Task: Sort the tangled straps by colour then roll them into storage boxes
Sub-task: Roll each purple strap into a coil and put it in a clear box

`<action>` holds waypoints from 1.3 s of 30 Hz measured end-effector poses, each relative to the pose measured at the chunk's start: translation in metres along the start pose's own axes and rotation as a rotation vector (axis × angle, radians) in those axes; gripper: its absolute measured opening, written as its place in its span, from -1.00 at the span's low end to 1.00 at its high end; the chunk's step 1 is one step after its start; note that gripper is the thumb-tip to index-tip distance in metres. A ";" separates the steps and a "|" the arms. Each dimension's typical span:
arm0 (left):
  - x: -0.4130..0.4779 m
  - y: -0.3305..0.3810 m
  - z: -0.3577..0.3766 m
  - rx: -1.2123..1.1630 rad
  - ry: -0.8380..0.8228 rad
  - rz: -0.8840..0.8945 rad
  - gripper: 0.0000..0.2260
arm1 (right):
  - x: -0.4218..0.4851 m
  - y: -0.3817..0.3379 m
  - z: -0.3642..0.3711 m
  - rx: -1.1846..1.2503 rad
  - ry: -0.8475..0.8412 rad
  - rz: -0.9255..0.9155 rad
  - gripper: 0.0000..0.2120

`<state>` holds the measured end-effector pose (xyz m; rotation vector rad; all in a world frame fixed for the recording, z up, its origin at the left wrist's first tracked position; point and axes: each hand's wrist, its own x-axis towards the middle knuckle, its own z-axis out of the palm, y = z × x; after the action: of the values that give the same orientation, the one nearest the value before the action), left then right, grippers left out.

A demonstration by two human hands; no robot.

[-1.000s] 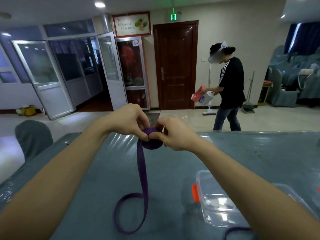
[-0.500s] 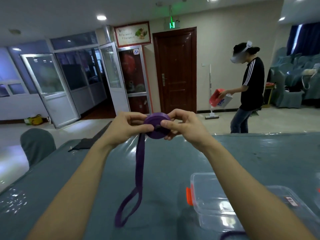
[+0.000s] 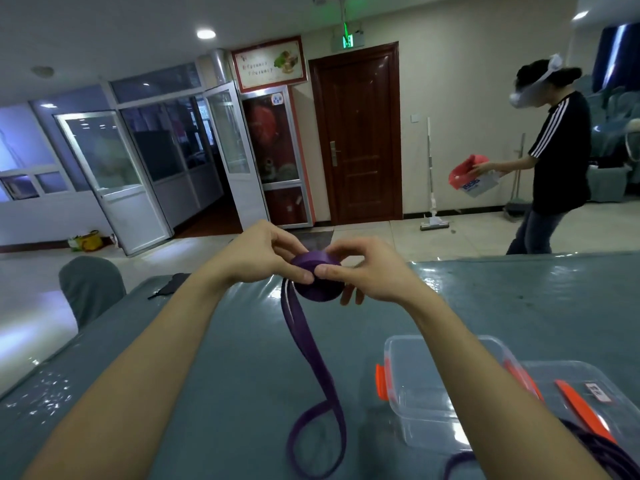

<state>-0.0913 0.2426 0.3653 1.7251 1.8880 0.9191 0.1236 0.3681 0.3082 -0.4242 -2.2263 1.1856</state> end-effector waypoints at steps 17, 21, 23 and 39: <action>-0.010 0.001 0.011 -0.095 0.094 0.072 -0.57 | -0.011 0.018 -0.008 0.388 0.133 -0.046 -0.62; -0.012 -0.021 0.036 -0.355 0.228 0.109 -0.53 | -0.015 0.018 -0.003 0.570 0.179 -0.068 -0.57; -0.013 -0.020 0.041 -0.420 0.241 0.096 -0.47 | -0.017 0.020 0.004 0.675 0.200 -0.067 -0.55; -0.018 0.022 0.055 0.747 -0.364 0.065 -0.76 | -0.079 0.055 0.052 0.029 0.026 0.100 -0.76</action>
<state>-0.0351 0.2355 0.3407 2.1686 2.0497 -0.1413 0.1540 0.3243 0.2126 -0.5414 -2.1849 1.2548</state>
